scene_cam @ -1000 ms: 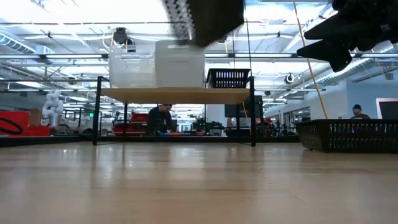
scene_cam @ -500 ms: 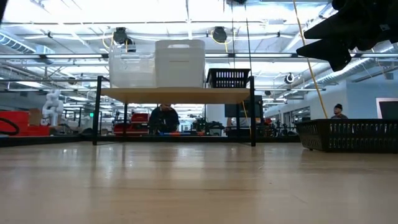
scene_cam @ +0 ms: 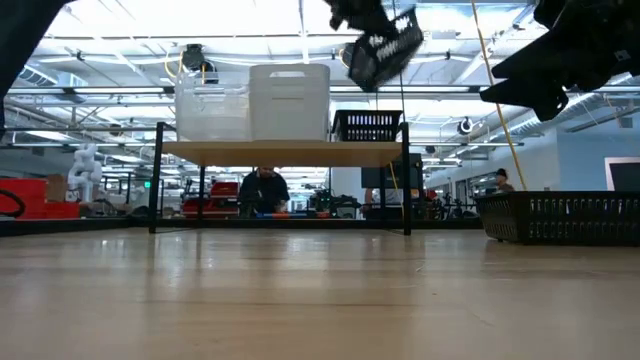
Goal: Stack baskets on shelf by color
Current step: Stack the left black bin on top of the black bin on the shelf
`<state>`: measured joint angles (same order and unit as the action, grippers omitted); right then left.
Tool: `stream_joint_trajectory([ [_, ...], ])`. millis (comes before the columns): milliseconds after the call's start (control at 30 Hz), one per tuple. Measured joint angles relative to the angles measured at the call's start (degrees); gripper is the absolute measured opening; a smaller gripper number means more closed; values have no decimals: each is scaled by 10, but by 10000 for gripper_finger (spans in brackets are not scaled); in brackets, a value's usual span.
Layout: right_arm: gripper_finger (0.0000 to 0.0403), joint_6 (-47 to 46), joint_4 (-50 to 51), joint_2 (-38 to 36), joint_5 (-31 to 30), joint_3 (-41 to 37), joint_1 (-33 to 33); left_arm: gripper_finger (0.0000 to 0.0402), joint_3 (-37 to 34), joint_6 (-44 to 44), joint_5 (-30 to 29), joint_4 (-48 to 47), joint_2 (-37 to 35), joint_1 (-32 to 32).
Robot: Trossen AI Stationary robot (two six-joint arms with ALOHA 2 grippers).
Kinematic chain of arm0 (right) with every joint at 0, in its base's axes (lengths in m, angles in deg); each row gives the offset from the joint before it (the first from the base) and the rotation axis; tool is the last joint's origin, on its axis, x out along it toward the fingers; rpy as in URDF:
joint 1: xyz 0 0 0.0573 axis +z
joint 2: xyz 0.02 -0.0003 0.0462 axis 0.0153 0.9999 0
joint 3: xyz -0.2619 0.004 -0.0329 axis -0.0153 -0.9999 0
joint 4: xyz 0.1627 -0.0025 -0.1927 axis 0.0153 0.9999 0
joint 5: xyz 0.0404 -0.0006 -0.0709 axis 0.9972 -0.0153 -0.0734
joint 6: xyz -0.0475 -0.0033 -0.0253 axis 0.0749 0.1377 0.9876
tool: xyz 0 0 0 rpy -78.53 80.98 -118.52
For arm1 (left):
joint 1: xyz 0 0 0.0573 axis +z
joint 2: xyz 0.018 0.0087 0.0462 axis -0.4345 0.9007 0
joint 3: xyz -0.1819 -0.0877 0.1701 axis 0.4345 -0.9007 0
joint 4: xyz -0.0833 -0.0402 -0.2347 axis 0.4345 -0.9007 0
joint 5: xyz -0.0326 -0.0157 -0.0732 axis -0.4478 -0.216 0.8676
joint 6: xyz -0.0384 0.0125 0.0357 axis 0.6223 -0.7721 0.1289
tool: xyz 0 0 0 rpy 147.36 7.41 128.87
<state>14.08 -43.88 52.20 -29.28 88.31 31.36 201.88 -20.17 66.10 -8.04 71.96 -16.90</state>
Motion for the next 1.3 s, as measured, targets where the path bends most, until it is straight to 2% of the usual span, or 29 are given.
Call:
stream_joint_trajectory([
  [300, 205, -1, 2, 0, 0, 0, 0, 25, -16, -28, 0, -12, 13, 32],
  [500, 205, -1, 3, 0, 1, 0, 0, 26, -18, -27, -2, -53, 13, 51],
  [1167, 205, -1, 3, 0, 1, 0, 0, 26, -18, -33, -2, -86, 13, 54],
  [1300, 205, -1, 3, 0, 1, 0, 0, 26, -18, -42, -20, -93, 13, 54],
])
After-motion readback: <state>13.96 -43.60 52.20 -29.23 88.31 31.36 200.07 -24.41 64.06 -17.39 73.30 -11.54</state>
